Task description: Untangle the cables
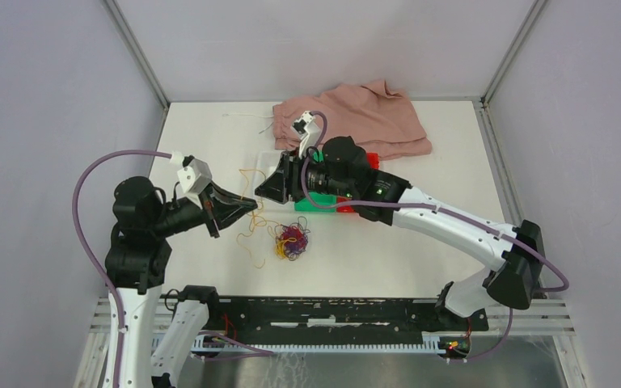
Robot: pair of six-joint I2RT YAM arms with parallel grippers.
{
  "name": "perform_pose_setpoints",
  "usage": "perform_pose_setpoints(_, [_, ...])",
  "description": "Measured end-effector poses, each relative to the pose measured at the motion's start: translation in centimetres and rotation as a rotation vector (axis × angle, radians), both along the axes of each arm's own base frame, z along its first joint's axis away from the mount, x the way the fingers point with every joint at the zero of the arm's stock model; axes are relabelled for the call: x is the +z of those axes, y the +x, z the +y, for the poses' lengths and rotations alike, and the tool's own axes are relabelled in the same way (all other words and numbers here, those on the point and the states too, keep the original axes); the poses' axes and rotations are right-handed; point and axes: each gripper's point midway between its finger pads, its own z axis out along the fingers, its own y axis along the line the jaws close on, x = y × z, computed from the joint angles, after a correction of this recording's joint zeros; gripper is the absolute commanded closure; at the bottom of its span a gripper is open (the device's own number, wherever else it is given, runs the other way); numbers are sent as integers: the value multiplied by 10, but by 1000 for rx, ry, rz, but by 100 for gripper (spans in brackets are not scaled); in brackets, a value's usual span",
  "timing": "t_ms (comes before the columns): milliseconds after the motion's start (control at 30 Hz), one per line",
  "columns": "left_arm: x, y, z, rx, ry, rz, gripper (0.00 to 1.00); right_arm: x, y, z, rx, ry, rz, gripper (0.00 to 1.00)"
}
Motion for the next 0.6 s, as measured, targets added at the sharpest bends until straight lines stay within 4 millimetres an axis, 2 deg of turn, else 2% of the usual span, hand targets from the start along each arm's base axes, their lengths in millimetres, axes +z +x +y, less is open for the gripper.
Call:
perform_pose_setpoints(67, [-2, -1, 0, -5, 2, 8, 95, 1, 4, 5, -3, 9, 2, 86])
perform_pose_setpoints(133, [-2, -1, 0, -5, 3, 9, 89, 3, 8, 9, -6, 23, 11, 99])
perform_pose_setpoints(300, [-1, 1, 1, 12, 8, 3, 57, 14, 18, 10, -18, 43, -3, 100])
perform_pose_setpoints(400, [0, 8, 6, 66, 21, -15, 60, 26, 30, -1, -52, 20, -63, 100])
perform_pose_setpoints(467, [1, 16, 13, 131, 32, -33, 68, 36, 36, -11, -75, -1, -121, 99])
perform_pose_setpoints(600, [9, 39, 34, 311, 51, -99, 77, 70, 36, -36, -113, -16, -250, 100])
